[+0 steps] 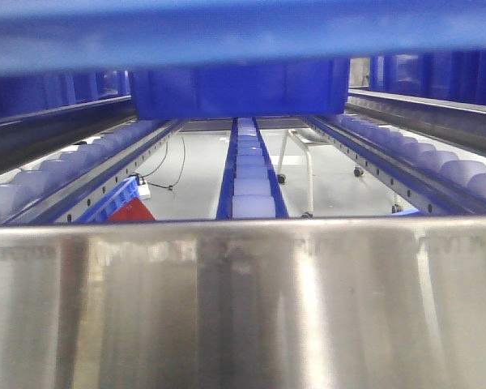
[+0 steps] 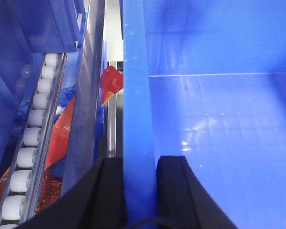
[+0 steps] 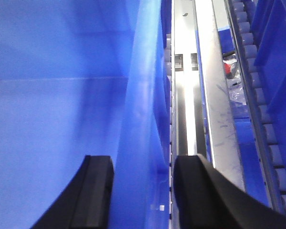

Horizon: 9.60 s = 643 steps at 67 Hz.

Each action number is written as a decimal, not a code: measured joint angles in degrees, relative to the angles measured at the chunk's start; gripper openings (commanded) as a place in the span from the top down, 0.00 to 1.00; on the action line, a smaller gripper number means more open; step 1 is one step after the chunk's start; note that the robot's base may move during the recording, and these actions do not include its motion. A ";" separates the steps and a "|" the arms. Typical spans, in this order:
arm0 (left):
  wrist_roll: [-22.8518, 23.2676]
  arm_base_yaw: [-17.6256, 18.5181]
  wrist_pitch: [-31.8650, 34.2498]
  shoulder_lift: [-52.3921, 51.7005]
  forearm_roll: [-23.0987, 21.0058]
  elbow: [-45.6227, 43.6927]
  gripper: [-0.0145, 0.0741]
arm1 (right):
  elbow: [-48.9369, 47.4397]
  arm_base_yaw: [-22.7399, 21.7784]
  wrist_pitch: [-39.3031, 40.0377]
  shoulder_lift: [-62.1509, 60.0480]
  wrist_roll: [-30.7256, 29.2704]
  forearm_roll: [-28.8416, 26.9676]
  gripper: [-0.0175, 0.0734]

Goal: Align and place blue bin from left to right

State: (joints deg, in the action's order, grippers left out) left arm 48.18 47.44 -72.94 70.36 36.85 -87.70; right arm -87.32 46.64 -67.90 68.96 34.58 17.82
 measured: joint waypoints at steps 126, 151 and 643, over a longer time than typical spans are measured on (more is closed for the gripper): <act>-4.82 -14.65 15.23 14.63 -6.65 0.65 0.41 | -0.11 -5.77 7.45 18.08 4.07 4.50 0.40; -4.71 -14.45 13.51 14.63 -5.87 -0.09 0.18 | -0.11 -5.65 6.48 16.92 4.19 4.00 0.40; -17.11 -16.28 63.81 -47.68 -14.77 51.89 0.96 | 87.32 -35.01 70.58 -68.68 -36.75 -19.18 0.88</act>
State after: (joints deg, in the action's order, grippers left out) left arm 31.08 31.17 -9.13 22.68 22.09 -35.81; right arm 0.00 11.62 2.68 0.28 -2.16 -1.36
